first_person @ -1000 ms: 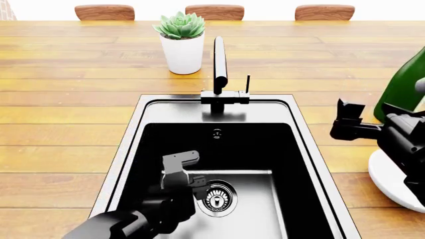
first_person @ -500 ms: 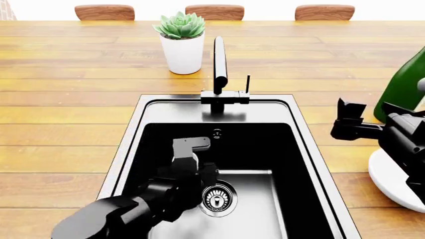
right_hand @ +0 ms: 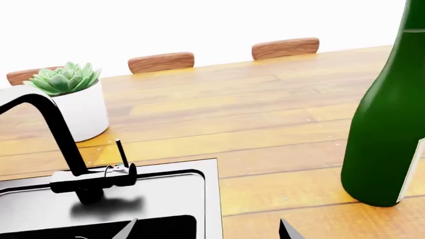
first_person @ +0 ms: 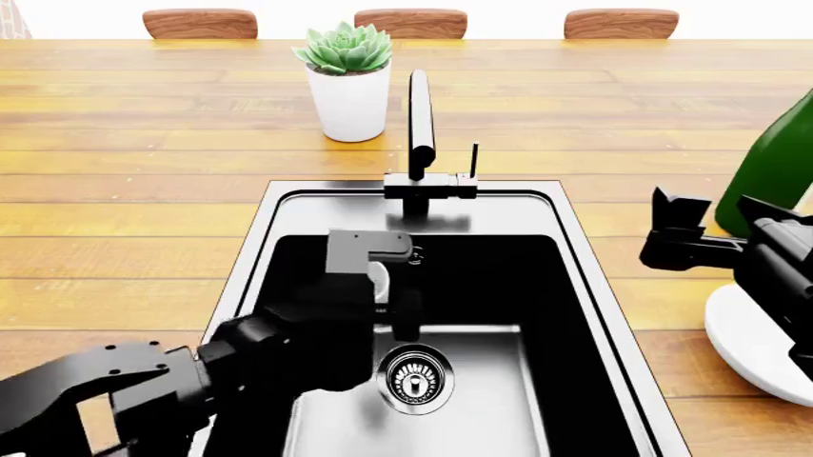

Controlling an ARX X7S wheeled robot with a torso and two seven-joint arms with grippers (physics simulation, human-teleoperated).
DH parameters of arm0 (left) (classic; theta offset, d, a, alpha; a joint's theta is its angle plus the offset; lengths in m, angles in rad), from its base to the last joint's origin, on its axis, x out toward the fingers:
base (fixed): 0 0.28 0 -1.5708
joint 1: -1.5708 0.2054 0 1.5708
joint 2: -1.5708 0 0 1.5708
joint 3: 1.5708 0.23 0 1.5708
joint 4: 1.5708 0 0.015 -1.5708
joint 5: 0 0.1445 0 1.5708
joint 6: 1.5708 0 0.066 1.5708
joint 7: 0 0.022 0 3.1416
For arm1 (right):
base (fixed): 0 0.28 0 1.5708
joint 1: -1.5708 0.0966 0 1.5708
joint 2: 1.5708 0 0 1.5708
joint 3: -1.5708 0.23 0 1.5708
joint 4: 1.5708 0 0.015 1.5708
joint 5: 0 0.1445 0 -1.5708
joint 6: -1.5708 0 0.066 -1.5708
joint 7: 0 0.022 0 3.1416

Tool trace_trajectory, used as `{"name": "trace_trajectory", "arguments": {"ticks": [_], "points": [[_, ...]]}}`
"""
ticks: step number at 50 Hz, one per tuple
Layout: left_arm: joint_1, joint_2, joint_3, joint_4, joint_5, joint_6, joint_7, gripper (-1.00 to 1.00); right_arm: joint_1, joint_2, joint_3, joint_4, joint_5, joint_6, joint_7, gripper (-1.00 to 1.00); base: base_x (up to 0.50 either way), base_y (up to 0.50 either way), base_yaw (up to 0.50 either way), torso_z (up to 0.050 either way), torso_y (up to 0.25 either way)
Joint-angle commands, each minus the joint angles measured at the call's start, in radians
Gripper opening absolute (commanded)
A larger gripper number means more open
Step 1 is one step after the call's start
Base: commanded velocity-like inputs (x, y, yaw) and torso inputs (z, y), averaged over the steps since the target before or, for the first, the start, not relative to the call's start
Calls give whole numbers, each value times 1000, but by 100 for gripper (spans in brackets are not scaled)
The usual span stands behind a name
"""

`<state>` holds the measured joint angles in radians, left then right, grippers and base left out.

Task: Pick the cup and bowl from the sink and place them on the counter for drying.

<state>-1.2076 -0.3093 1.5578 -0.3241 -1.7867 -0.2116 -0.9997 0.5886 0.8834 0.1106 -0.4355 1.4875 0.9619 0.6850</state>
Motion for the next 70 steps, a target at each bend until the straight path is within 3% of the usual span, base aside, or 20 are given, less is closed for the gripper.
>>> {"name": "trace_trajectory", "arguments": {"ticks": [1, 15, 26, 42, 48, 58, 66, 70], "points": [[-100, -196, -44, 366, -39, -70, -89, -100, 19, 2, -8, -6, 8, 13, -12, 100, 0, 0, 0, 0, 0], [-226, -346, -89, 466, -142, -184, -35, -100, 98, -3, -52, 10, 17, 37, 6, 100, 0, 0, 0, 0, 0], [-339, -449, -121, 377, -193, -286, 60, -100, 118, -14, -65, 5, -12, 25, 1, 100, 0, 0, 0, 0, 0], [-423, -693, -124, 399, -273, -419, 7, -100, 127, -12, -70, -13, -27, 17, -1, 100, 0, 0, 0, 0, 0], [-393, -758, -122, 369, -300, -394, -2, -100, 117, -8, -67, -12, -28, 15, -2, 100, 0, 0, 0, 0, 0], [-359, -799, -83, 324, -251, -438, 41, -100, 123, -12, -82, -9, -27, 20, -6, 100, 0, 0, 0, 0, 0], [-327, -747, -70, 285, -256, -417, 35, -100, 131, -25, -105, 4, -42, 23, -11, 100, 0, 0, 0, 0, 0], [-294, -774, -63, 295, -257, -403, 57, -100, 128, -33, -117, 15, -63, 17, -25, 100, 0, 0, 0, 0, 0]]}}
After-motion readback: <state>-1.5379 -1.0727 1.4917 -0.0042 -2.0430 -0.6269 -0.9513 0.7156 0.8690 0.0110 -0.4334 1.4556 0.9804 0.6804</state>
